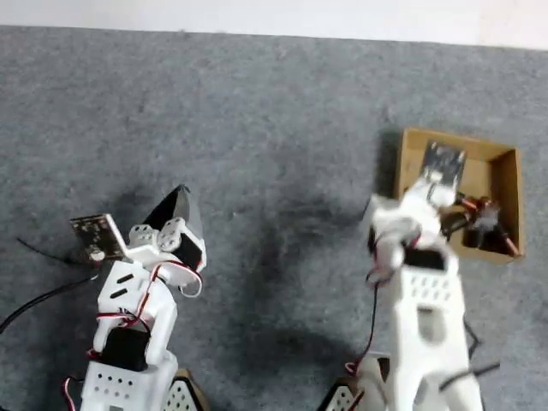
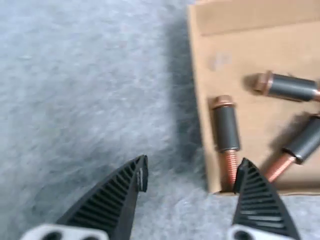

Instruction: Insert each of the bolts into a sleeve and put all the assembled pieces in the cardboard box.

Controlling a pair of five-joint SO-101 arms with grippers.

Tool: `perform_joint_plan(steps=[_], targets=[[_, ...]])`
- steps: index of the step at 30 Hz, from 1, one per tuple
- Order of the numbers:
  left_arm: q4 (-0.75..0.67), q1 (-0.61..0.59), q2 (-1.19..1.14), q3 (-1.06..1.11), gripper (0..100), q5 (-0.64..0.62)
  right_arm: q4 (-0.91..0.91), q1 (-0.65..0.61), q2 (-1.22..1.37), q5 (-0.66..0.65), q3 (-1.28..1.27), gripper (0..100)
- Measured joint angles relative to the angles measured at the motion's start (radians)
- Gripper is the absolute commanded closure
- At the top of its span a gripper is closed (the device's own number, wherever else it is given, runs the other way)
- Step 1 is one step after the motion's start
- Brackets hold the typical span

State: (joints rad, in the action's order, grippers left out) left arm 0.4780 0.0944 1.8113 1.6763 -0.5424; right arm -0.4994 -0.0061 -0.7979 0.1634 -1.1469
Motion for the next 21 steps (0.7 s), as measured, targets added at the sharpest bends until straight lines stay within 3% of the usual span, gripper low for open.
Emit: perform_joint_plan(steps=[8,17,21], targets=[[0.109,0.000,0.000,0.000,99,0.146,0.180,-0.014,-0.396,0.000,-0.393,75.4],[0.308,0.000,0.000,0.000,99,0.339,0.187,-0.015,-0.790,0.003,-0.526,75.4],[0.416,0.000,0.000,0.000,99,0.373,0.071,-0.017,-0.904,0.003,-0.528,75.4]])
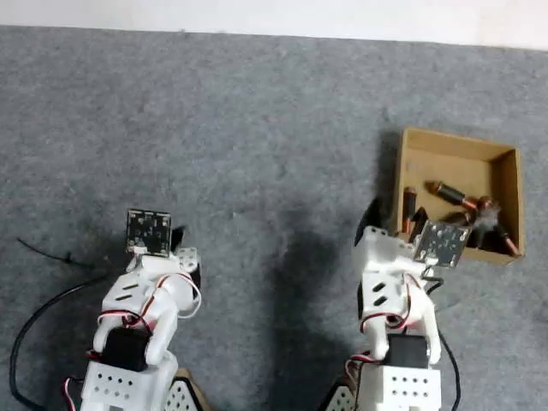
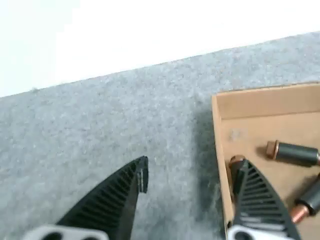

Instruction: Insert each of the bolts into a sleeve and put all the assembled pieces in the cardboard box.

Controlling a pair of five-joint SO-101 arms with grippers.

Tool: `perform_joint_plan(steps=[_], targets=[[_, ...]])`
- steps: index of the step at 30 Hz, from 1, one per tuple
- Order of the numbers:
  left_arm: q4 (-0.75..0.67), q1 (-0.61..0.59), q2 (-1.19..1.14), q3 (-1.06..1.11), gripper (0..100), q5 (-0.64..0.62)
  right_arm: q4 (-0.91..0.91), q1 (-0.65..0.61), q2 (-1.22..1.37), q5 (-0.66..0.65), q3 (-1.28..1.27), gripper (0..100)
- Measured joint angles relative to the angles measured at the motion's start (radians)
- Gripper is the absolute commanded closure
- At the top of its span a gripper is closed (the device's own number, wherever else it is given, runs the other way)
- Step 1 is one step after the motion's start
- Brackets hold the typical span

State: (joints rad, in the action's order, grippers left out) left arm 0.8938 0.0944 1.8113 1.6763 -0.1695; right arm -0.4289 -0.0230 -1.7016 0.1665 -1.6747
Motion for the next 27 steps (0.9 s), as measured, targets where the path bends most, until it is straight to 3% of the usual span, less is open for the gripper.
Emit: perform_joint_plan(steps=[10,17,27], targets=[[0.318,0.000,0.000,0.000,99,0.005,-0.408,-0.002,-0.074,0.000,0.000,75.4],[0.356,-0.074,0.000,0.000,99,0.008,-0.709,-0.002,-0.081,0.000,0.000,75.4],[0.394,-0.236,0.000,0.000,99,0.006,-0.753,-0.002,-0.083,0.000,0.000,75.4]])
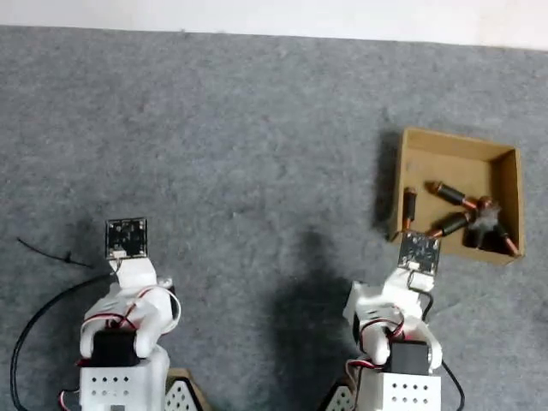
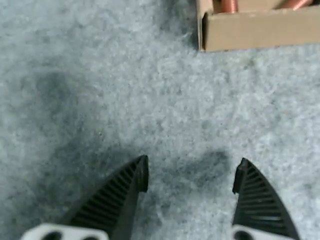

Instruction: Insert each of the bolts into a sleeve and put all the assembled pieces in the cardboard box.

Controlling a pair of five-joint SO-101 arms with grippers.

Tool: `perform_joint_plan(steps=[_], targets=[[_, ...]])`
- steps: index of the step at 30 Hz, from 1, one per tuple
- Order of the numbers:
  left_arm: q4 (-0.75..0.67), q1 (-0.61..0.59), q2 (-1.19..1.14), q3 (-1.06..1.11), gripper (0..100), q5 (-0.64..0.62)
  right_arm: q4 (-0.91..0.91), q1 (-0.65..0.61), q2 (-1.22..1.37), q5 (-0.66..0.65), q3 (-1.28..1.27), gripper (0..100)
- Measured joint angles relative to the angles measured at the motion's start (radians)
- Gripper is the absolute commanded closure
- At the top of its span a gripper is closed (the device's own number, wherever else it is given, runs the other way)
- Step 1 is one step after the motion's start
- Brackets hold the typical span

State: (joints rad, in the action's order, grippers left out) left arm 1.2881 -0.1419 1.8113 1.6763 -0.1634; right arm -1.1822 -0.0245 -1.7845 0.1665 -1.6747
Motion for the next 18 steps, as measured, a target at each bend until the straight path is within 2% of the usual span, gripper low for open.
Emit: perform_joint_plan(steps=[4,18], targets=[[0.038,-0.003,0.000,0.000,99,0.000,0.000,0.000,0.000,0.000,0.000,75.4],[0.040,-0.003,0.000,0.000,99,0.000,0.000,0.000,0.000,0.000,0.000,75.4]])
